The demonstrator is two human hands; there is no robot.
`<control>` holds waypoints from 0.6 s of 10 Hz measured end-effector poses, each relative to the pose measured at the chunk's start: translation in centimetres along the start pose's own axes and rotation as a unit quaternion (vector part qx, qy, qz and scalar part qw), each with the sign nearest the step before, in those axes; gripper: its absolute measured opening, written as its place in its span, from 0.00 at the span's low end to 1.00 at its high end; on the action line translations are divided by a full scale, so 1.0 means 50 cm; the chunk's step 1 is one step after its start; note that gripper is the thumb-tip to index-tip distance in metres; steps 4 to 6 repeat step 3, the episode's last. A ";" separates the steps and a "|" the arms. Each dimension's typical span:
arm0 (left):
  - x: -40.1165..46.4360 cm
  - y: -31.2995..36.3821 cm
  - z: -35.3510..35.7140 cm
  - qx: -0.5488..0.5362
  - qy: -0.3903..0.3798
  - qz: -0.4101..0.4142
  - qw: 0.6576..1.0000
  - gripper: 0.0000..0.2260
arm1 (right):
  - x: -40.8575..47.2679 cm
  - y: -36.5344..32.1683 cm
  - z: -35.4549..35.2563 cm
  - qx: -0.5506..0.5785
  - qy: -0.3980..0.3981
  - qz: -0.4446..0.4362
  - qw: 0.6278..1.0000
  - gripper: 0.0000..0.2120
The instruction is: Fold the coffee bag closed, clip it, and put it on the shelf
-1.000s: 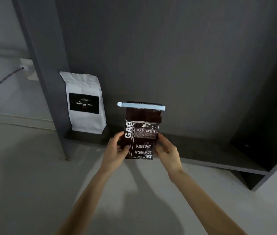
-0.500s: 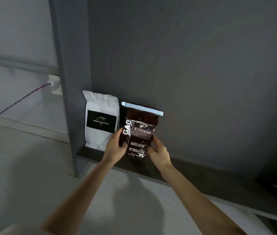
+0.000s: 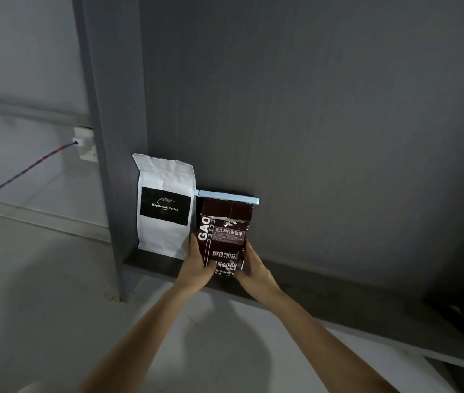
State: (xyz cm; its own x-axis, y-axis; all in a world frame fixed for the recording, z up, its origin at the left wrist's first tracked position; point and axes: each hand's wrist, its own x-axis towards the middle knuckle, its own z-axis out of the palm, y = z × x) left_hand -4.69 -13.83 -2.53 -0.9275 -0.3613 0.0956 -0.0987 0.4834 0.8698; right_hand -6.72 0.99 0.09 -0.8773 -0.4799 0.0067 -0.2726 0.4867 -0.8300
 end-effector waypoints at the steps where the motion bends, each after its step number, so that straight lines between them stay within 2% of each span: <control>1: -0.016 0.008 0.013 0.052 0.049 0.031 0.997 0.37 | -0.016 -0.002 -0.016 -0.018 -0.001 0.006 1.000 0.32; 2: -0.025 0.031 0.013 0.092 0.078 0.059 0.991 0.37 | -0.025 -0.002 -0.035 -0.045 0.006 0.031 0.998 0.33; 3: -0.039 0.076 0.011 0.160 0.124 0.102 0.974 0.38 | -0.037 -0.004 -0.071 -0.147 0.056 0.041 0.987 0.35; 6: -0.039 0.076 0.011 0.160 0.124 0.102 0.974 0.38 | -0.037 -0.004 -0.071 -0.147 0.056 0.041 0.987 0.35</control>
